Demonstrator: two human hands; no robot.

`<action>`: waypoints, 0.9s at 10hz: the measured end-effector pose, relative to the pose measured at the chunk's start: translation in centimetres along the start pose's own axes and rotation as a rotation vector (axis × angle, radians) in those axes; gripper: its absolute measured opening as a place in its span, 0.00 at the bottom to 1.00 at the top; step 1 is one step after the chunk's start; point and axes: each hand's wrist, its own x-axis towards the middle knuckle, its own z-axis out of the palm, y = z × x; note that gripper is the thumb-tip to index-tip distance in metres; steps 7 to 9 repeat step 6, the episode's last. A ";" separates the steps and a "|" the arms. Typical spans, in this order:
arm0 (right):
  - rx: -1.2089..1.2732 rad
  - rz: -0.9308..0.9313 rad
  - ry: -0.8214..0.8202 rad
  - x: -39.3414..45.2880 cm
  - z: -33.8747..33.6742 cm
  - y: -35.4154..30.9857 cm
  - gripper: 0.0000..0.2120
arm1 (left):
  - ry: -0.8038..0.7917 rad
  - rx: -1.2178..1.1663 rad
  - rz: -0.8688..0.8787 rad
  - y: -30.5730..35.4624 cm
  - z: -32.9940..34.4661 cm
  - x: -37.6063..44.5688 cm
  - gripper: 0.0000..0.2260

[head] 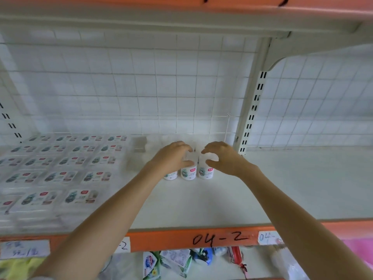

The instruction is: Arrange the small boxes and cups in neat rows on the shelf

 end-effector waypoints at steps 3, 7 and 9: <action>-0.062 0.031 0.056 -0.3 1.3 0.2 0.14 | -0.030 -0.029 0.035 -0.7 0.5 0.2 0.18; -0.061 0.077 0.068 -0.9 1.8 -0.5 0.20 | -0.016 -0.067 0.058 -0.1 0.3 -0.4 0.22; -0.061 0.077 0.068 -0.9 1.8 -0.5 0.20 | -0.016 -0.067 0.058 -0.1 0.3 -0.4 0.22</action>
